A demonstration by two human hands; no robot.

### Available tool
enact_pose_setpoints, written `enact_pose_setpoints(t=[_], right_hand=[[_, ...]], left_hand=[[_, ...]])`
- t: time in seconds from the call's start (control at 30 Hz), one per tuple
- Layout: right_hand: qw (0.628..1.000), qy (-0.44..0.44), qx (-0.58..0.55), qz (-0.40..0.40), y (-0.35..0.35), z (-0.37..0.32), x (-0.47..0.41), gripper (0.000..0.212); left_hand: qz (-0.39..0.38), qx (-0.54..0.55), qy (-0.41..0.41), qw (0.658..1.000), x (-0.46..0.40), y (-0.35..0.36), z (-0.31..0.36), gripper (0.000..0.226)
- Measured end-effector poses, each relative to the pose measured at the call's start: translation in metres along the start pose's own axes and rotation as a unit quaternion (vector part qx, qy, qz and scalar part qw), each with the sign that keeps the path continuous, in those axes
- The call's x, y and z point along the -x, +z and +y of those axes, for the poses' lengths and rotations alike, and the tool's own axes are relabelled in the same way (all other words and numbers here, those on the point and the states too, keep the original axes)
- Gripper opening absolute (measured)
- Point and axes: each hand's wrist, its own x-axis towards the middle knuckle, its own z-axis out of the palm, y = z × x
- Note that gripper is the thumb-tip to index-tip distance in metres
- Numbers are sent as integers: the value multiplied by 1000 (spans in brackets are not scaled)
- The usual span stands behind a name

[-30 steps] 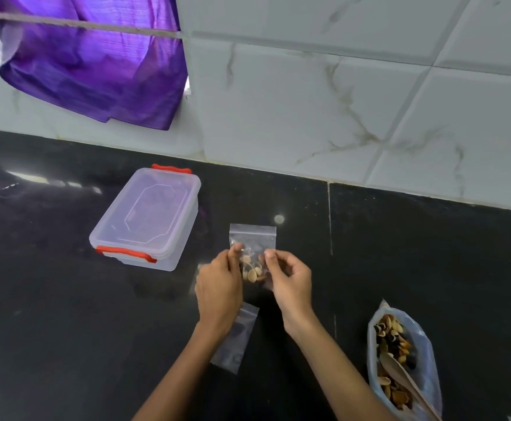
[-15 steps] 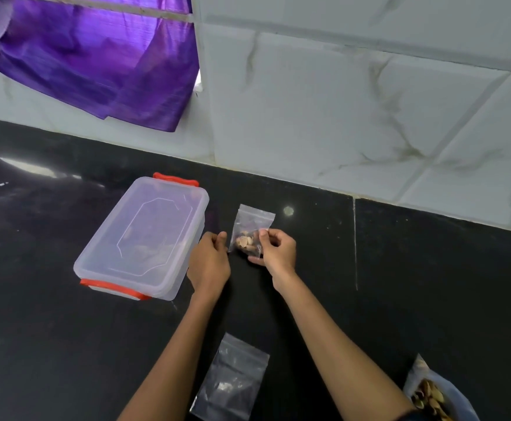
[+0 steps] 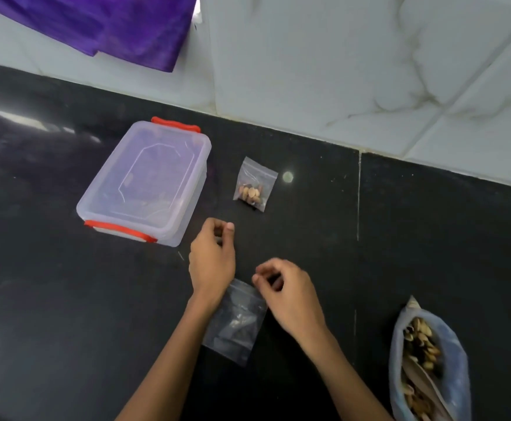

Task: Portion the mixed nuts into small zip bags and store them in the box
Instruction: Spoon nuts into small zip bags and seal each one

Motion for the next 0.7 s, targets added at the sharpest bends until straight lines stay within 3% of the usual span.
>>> enact_pose_setpoints(t=[0.17,0.37,0.53,0.7], right_hand=[[992,-7,123,-9,18,4,38,42],[994,-6,113,8,19,7,40,23],[998,34,-30,43,7,15,50,14],[975,46,-149,159,-22,13,80,12]], left_hand=[[-25,6,-8,1000,42,-19,-14,18],[-51,9,-25,998,78,-26,-24,17],[-95,20,0,995,94,-25,-9,19],[-165,78,28,983,114,-25,20,19]])
